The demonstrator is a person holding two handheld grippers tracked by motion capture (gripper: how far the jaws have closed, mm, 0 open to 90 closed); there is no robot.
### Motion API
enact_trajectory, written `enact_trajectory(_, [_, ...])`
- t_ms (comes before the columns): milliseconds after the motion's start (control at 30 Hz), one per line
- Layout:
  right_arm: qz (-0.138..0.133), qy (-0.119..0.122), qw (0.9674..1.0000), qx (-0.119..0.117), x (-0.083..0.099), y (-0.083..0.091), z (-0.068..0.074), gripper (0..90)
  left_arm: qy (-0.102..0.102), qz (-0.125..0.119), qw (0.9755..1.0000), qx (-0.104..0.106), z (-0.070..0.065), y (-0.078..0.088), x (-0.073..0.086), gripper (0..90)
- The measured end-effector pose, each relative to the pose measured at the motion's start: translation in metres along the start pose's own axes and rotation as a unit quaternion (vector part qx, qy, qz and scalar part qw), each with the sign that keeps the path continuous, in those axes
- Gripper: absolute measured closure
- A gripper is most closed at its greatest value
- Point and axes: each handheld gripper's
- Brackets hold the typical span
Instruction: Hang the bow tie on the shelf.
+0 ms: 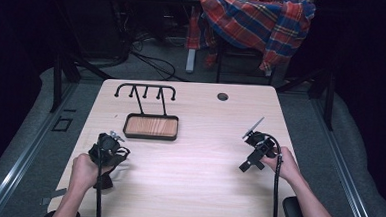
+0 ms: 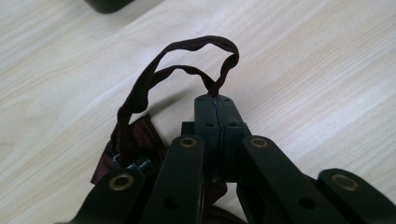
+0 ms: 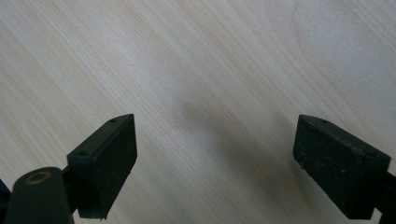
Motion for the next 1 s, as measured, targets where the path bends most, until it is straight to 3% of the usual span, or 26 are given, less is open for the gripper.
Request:
enact_trajectory(467, [0.008,0.005,1.0000,0.000,-0.001,0.001,-0.001,13.4,0.048,-0.053,0.9973,0.017,0.014,0.020,0.011,89.5])
enact_trajectory(500, [0.025,0.016,0.9996,0.003,-0.002,0.003,-0.002,13.3,0.052,-0.058,0.9968,0.017,0.015,0.022,0.011,89.6])
enact_trajectory(700, [0.009,0.002,1.0000,-0.001,0.000,-0.001,0.000,13.2,0.080,-0.080,0.9930,0.034,0.021,0.031,0.016,89.8])
enact_trajectory(767, [0.027,0.013,0.9996,0.001,-0.002,0.002,-0.001,13.1,0.087,-0.087,0.9917,0.039,0.023,0.032,0.017,89.8])
enact_trajectory(800, [0.007,0.002,1.0000,-0.002,0.000,0.000,0.000,13.1,0.090,-0.090,0.9911,0.039,0.024,0.033,0.018,89.8])
enact_trajectory(1000, [0.015,0.006,0.9999,0.001,-0.001,0.001,-0.001,13.0,0.104,-0.106,0.9878,0.045,0.028,0.039,0.020,89.9])
Point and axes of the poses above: each handheld gripper's, and its own axes: y roughly backward along the jaws, x roughly out of its underside, z roughly to its left, and after that the axes turned 7 degrees about -x, right-handed
